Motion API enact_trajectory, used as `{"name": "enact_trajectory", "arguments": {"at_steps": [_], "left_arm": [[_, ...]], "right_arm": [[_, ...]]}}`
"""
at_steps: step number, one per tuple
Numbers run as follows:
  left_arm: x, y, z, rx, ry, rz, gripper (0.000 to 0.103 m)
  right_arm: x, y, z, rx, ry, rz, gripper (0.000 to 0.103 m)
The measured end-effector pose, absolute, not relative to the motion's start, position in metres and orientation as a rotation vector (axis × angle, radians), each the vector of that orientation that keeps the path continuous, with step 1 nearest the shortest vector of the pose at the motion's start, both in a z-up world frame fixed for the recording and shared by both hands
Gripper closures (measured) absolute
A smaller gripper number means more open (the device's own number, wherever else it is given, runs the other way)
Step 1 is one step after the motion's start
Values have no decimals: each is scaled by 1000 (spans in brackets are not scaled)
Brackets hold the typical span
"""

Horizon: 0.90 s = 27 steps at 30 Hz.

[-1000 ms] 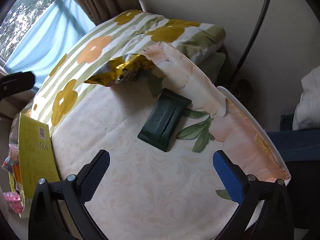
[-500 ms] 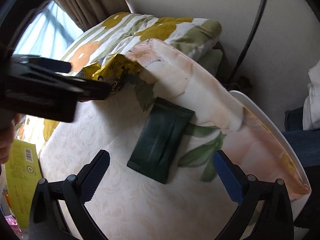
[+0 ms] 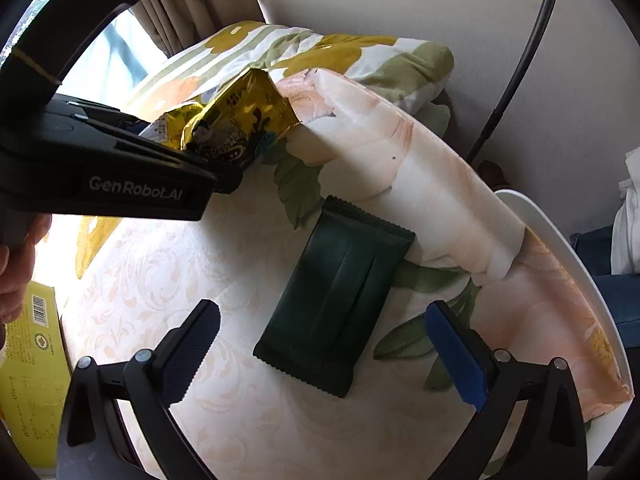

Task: Organize snacks
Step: 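Grasp the gold chips bag with the left tool while the right tool grasps the dark green packet, then carry the gold bag and green packet into the yellow box and open both tools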

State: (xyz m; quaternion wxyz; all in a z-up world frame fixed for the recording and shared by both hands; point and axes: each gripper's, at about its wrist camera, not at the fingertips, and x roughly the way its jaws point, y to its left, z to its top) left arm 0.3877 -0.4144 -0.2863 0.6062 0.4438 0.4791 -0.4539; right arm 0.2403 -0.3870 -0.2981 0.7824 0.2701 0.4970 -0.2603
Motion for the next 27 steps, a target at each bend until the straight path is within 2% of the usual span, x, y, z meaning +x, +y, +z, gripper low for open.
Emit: {"name": "enact_trajectory", "arguments": {"at_steps": [6, 18, 27], "left_arm": [[389, -411, -279, 1009, 1108, -1046, 52], [397, -407, -266, 958, 1125, -1037, 52], [408, -398, -250, 901, 1144, -1000, 52]], "right_arm": [[244, -385, -296, 523, 1059, -569, 19], [257, -376, -298, 325, 1047, -571, 56], [254, -379, -293, 338, 1019, -539, 59]]}}
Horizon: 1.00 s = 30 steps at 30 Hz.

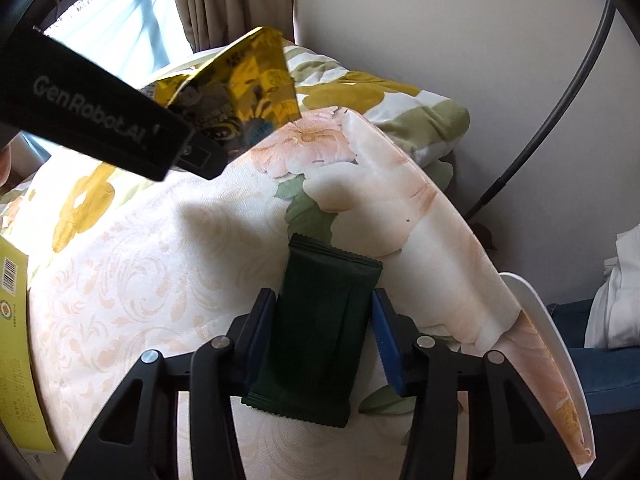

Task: Organize snacks
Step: 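Carry the gold bag and green packet into the yellow box and open both tools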

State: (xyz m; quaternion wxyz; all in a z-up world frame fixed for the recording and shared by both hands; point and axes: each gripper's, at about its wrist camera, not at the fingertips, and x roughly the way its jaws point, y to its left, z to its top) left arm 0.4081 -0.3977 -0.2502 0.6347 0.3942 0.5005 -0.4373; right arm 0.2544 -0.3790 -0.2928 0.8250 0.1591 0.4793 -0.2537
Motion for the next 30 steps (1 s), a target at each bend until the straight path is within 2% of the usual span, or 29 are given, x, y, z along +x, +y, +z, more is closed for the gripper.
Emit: {"name": "enact_trajectory", "arguments": {"at_steps": [9, 19, 30], "left_arm": [[416, -373, -213, 821, 1134, -943, 52], [419, -322, -137, 704, 1062, -885, 51], [429, -199, -48, 547, 956, -717, 51]], "right_arm": [[257, -382, -265, 315, 964, -506, 59], [262, -353, -195, 249, 870, -412, 59], [287, -286, -116, 118, 780, -181, 59]]}}
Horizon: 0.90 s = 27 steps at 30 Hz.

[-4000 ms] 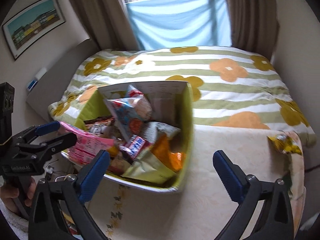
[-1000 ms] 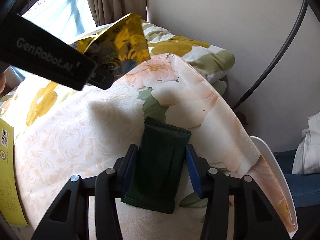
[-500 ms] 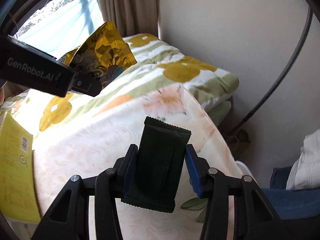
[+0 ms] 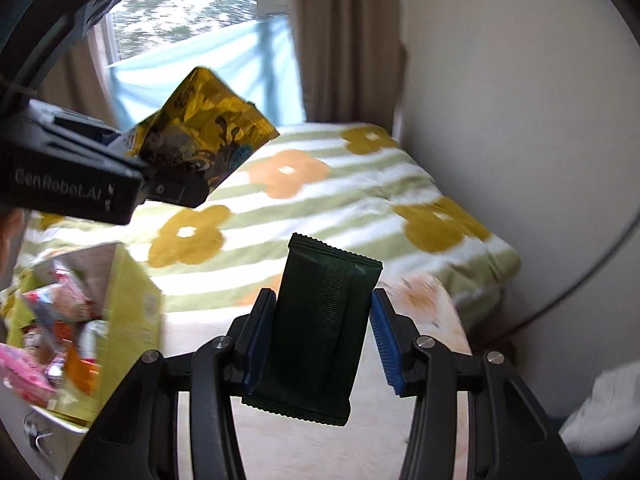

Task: Organize snacks
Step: 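Carry the gold bag and green packet into the yellow box and open both tools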

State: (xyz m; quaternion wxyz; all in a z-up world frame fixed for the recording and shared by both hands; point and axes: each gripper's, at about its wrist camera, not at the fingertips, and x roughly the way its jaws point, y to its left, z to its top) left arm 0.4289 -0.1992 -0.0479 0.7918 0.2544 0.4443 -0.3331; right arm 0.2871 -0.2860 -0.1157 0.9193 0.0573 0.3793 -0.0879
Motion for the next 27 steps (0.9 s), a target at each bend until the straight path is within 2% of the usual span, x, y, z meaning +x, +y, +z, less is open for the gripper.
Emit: {"name": "enact_trajectory", "arguments": {"at_steps": [6, 12, 19, 27], "left_arm": [[429, -99, -23, 451, 940, -561, 51], [428, 5, -24, 351, 971, -400, 51], [417, 108, -50, 213, 1024, -244, 51], [421, 165, -102, 81, 1074, -145, 51]], "right_arm": [[308, -228, -81, 92, 735, 17, 59], [327, -166, -71, 86, 754, 205, 59], [340, -96, -78, 40, 777, 337, 59], [343, -55, -97, 35, 822, 378, 59]]}}
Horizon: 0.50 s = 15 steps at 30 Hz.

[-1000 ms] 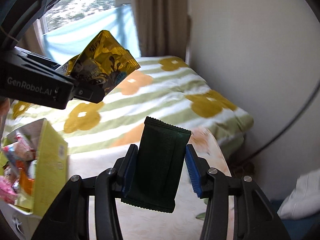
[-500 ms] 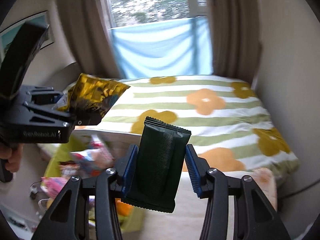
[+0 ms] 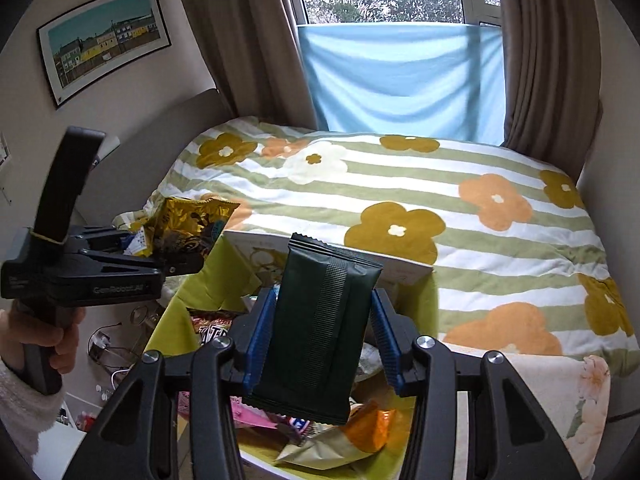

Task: Organize snacks
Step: 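Carry the gold bag and green packet into the yellow box and open both tools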

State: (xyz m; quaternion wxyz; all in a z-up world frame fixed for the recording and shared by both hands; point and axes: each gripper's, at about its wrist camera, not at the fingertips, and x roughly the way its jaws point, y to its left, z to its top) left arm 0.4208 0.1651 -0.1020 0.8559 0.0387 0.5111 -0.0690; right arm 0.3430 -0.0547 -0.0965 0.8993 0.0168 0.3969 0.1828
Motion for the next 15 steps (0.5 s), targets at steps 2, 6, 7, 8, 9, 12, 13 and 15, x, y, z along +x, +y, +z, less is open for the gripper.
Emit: {"name": "enact_trajectory", "arguments": {"at_steps": [2, 6, 7, 8, 9, 12, 13, 15], "left_arm": [[426, 166, -114, 69, 1095, -149, 51], [436, 158, -129, 84, 1116, -147, 42], [436, 157, -130, 88, 1118, -146, 35], [436, 156, -132, 87, 1116, -145, 13], [434, 155, -133, 82, 1101, -136, 0], [426, 160, -134, 68, 1089, -96, 0], [424, 163, -135, 60, 1095, -87, 0], [416, 167, -135, 23, 1094, -83, 0]], "right_arm": [[345, -51, -102, 38, 833, 371, 59], [347, -57, -111, 45, 856, 337, 59], [348, -60, -113, 50, 865, 332, 59], [351, -63, -117, 53, 881, 326, 59], [353, -65, -119, 54, 890, 320, 59], [360, -72, -129, 64, 913, 307, 59], [362, -73, -132, 66, 922, 303, 59], [367, -77, -140, 70, 944, 290, 59]]}}
